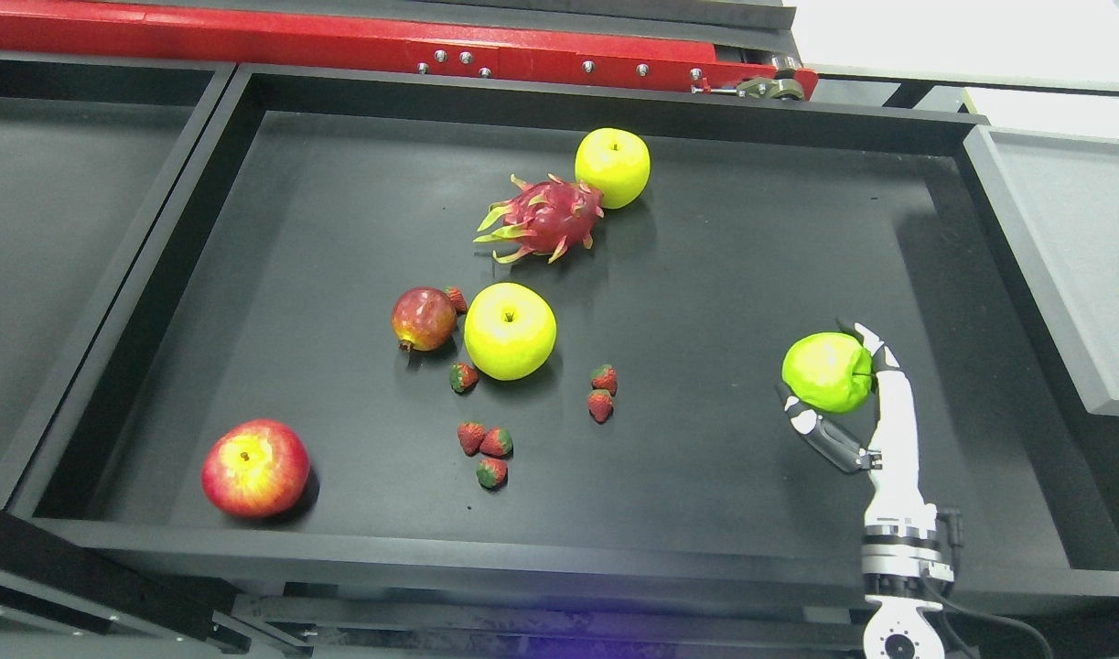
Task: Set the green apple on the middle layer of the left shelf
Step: 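Lower the apple onto the tray and open the right hand, then withdraw the open right hand away from the apple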
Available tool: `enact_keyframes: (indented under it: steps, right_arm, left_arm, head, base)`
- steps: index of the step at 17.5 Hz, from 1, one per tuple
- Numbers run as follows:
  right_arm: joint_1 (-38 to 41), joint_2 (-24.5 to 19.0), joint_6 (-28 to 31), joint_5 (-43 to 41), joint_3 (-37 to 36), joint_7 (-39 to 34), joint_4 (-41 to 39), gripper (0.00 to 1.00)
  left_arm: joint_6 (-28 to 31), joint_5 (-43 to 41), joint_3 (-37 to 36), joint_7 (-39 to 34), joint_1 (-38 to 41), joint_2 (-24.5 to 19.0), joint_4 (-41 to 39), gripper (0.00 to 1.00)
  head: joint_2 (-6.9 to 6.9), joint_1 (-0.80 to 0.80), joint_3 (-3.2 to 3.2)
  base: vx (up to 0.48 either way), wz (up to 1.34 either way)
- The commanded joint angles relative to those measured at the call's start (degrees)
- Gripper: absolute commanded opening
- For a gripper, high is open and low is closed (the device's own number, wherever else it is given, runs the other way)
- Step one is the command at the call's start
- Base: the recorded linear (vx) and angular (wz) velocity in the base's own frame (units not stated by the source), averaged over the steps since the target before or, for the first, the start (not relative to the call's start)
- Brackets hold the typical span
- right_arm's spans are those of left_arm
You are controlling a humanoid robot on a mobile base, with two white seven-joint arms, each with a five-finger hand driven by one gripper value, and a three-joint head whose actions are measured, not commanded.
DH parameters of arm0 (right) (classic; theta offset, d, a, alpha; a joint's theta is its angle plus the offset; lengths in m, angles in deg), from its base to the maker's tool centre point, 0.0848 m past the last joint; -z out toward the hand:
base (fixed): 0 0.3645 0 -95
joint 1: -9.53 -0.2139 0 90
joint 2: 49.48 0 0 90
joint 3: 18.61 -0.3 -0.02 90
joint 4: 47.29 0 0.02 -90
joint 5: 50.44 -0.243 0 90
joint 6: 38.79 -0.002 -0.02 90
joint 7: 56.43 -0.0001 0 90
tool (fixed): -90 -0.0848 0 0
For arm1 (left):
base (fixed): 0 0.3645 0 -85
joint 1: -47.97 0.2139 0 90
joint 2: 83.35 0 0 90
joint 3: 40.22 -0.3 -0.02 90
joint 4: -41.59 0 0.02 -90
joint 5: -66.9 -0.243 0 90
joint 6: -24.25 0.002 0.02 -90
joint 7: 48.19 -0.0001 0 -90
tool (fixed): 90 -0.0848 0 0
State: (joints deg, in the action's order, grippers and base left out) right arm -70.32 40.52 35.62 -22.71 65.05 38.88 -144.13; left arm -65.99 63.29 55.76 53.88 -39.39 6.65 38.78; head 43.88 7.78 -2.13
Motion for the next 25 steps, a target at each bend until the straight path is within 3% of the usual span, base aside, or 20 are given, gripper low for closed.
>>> enact_keyframes:
  steps: [1, 2, 3, 8, 12, 16, 19, 25]
  right_arm:
    - [-0.6, 1.0, 7.0, -0.4, 0.4, -1.4, 0.2, 0.59]
    - [-0.8, 1.0, 9.1, -3.0, 0.4, -2.9, 0.2, 0.93]
    - [-0.8, 1.0, 9.0, -5.3, 0.4, -4.5, 0.1, 0.99]
    - [-3.2, 1.0, 9.4, -8.6, 0.6, -6.1, 2.3, 1.00]
    - [-5.0, 1.0, 9.6, -19.9, 6.0, -5.8, 7.3, 1.00]
    - [-5.0, 1.0, 10.7, -28.2, 11.2, -3.1, 7.4, 1.00]
    - [-4.0, 1.0, 10.2, -29.4, 14.8, 1.5, 6.9, 1.00]
    - [-0.9, 1.0, 10.2, -29.0, 15.7, 1.3, 2.9, 1.00]
  left_arm:
    - [0.0, 0.0, 0.0, 0.0, 0.0, -1.0, 0.0, 1.00]
    - [0.0, 0.0, 0.0, 0.0, 0.0, -1.0, 0.0, 1.00]
    - [0.0, 0.0, 0.0, 0.0, 0.0, -1.0, 0.0, 1.00]
    - [0.0, 0.0, 0.0, 0.0, 0.0, -1.0, 0.0, 1.00]
    - [0.0, 0.0, 0.0, 0.0, 0.0, -1.0, 0.0, 1.00]
    - [0.0, 0.0, 0.0, 0.0, 0.0, -1.0, 0.0, 1.00]
    - [0.0, 0.0, 0.0, 0.0, 0.0, -1.0, 0.0, 1.00]
    - [0.0, 0.0, 0.0, 0.0, 0.0, -1.0, 0.0, 1.00]
  head:
    - [0.00, 0.00, 0.00]
    - [0.00, 0.00, 0.00]
    - [0.00, 0.00, 0.00]
    - [0.00, 0.00, 0.00]
    - [0.00, 0.00, 0.00]
    - [0.00, 0.00, 0.00]
    - [0.00, 0.00, 0.00]
    - [0.00, 0.00, 0.00]
  base:
    - [0.000, 0.00]
    - [0.000, 0.00]
    - [0.000, 0.00]
    - [0.000, 0.00]
    - [0.000, 0.00]
    - [0.000, 0.00]
    - [0.000, 0.00]
    - [0.000, 0.00]
